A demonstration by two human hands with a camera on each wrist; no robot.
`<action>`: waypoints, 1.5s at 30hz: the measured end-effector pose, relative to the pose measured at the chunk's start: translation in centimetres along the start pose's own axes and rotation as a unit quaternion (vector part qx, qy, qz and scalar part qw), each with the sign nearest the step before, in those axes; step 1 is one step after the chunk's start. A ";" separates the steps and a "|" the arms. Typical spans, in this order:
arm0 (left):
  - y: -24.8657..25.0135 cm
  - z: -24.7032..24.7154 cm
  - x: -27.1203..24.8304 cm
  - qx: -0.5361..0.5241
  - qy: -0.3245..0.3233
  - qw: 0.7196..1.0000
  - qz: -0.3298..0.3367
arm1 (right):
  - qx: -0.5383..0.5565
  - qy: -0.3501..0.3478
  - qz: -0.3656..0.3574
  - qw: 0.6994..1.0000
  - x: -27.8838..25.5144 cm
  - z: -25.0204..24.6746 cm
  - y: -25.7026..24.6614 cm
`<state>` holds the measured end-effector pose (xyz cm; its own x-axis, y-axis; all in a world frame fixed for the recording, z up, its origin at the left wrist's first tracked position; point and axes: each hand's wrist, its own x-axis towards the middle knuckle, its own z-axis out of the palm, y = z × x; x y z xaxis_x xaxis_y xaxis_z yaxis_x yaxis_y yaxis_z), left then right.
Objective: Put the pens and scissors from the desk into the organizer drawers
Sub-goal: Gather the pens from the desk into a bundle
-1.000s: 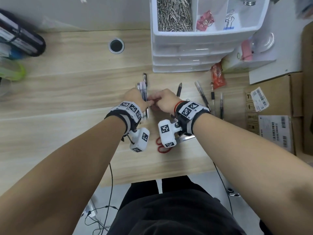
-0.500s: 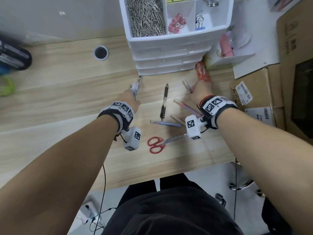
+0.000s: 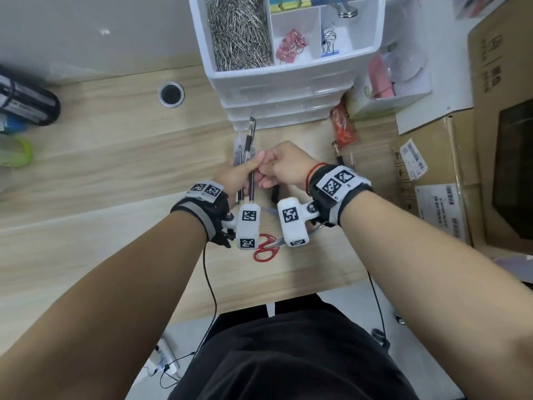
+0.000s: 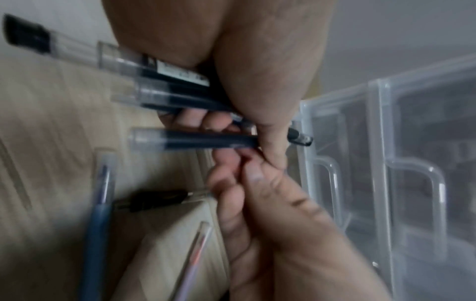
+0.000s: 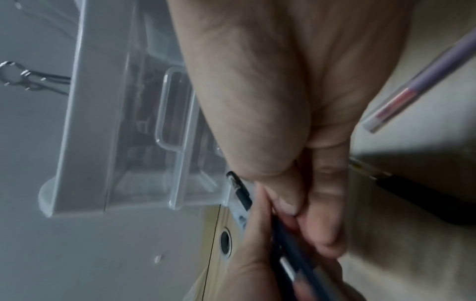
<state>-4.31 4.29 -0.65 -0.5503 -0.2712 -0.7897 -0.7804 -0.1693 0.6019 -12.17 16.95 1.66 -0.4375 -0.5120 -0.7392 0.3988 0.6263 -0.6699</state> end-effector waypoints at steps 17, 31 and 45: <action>-1.3 0.0 0.6 -0.058 0.013 0.998 -0.019 | -0.241 0.122 0.026 0.962 0.2 0.7 1.6; -0.5 -0.9 0.2 -0.098 -0.022 0.989 -0.105 | -0.344 0.294 0.181 0.873 -3.1 -9.1 6.5; -2.8 -0.9 -1.0 -0.078 -0.008 0.994 -0.071 | -0.362 0.314 0.216 0.851 -3.0 -9.7 9.5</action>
<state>-1.34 4.22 -1.43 -0.4428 -0.2193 -0.8694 -0.7957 -0.3509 0.4937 -14.92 30.15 -1.80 -0.8113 0.1310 -0.5698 0.1305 0.9906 0.0420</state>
